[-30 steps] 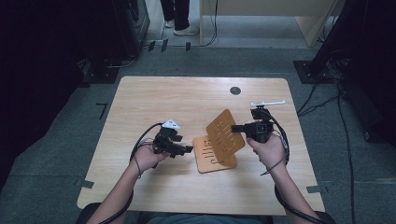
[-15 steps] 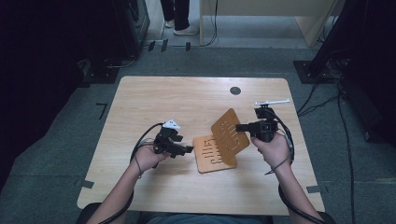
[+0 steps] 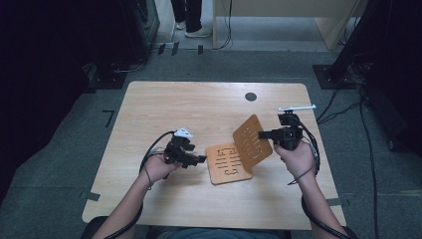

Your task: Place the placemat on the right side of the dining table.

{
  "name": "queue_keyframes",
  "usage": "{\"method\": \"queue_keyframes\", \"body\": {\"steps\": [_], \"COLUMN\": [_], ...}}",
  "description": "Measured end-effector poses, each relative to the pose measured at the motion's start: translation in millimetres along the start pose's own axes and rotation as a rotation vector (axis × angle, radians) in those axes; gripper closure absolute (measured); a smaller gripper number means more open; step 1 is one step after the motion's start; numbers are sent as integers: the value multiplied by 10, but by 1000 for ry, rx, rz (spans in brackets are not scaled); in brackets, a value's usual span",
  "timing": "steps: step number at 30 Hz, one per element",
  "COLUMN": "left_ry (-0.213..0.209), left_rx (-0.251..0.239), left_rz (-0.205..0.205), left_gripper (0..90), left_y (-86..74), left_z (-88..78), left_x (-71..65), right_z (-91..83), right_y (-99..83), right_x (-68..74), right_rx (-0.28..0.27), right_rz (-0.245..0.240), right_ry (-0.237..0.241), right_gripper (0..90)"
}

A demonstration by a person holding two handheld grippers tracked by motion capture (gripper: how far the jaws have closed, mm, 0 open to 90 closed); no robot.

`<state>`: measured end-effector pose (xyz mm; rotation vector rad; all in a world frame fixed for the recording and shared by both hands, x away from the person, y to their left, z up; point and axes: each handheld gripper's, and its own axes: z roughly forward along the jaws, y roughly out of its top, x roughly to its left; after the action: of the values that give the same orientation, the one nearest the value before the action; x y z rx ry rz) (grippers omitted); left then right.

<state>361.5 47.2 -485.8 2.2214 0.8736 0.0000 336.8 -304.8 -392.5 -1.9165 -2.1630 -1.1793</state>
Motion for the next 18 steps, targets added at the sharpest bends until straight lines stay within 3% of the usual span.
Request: {"method": "queue_keyframes", "body": {"steps": [12, 18], "left_ry": [-4, -5], "left_rx": [-3, -3], "left_rz": [5, 11], "left_gripper": [249, 249], "left_y": [10, 20], "left_z": [3, 12], "left_x": [-9, -20], "right_z": [-70, -165], "right_y": [39, 111], "right_x": [-66, -174], "right_rx": [-9, -19], "right_rz": [1, 8], "right_ry": [-55, -105], "right_gripper": [881, 881]}}
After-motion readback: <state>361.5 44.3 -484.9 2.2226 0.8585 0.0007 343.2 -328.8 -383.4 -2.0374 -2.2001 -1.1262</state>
